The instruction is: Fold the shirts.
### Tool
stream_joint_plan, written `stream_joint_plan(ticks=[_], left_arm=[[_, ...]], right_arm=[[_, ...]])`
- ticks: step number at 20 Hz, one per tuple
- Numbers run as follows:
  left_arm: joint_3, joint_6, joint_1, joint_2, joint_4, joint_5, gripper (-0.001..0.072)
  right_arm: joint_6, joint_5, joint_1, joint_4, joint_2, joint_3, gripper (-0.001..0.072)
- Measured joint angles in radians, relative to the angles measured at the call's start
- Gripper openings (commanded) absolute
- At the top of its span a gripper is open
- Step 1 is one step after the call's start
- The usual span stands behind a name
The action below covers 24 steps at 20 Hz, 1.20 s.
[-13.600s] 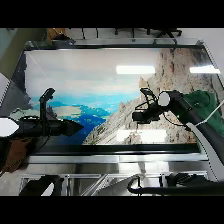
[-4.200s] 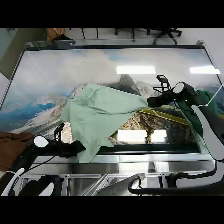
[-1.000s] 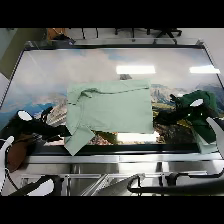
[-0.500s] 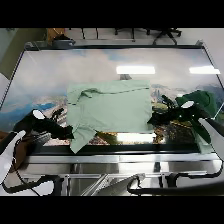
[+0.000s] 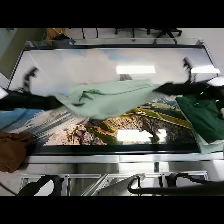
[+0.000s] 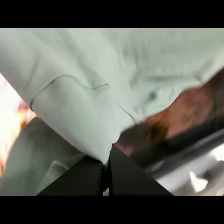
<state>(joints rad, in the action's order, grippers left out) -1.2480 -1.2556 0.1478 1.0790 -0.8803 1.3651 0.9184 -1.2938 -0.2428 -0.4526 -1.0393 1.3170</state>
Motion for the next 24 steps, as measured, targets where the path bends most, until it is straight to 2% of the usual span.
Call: stream_joint_plan(ticks=[2, 5, 8, 11, 14, 17, 20, 24], left_arm=[[-0.144, 0.0, 0.051, -0.121, 0.116, -0.058, 0.0016], [-0.302, 0.0, 0.134, -0.286, 0.184, -0.218, 0.0016], [-0.439, 0.0, 0.237, -0.405, 0.19, -0.332, 0.0016], [-0.554, 0.001, 0.346, -0.435, 0.162, -0.357, 0.0016], [-0.605, 0.005, 0.406, -0.387, 0.171, -0.319, 0.0016], [-0.554, 0.029, 0.414, -0.286, 0.24, -0.269, 0.0016], [-0.453, 0.075, 0.307, -0.129, 0.264, -0.266, 0.0016], [-0.349, 0.098, 0.078, 0.143, 0.104, -0.39, 0.0016]], right_arm=[[-0.005, 0.005, -0.022, 0.055, 0.072, 0.156, 0.0012], [-0.006, 0.072, -0.036, 0.094, 0.177, 0.338, 0.0012], [-0.007, 0.142, -0.041, 0.106, 0.266, 0.439, 0.0012], [-0.02, 0.198, -0.043, 0.11, 0.318, 0.478, 0.0012], [-0.024, 0.199, -0.043, 0.103, 0.294, 0.491, 0.0011], [-0.017, 0.16, -0.043, 0.1, 0.198, 0.494, 0.0011], [0.0, 0.106, -0.031, 0.096, 0.044, 0.495, 0.0012], [0.008, 0.089, 0.027, 0.031, -0.203, 0.478, 0.0012]])
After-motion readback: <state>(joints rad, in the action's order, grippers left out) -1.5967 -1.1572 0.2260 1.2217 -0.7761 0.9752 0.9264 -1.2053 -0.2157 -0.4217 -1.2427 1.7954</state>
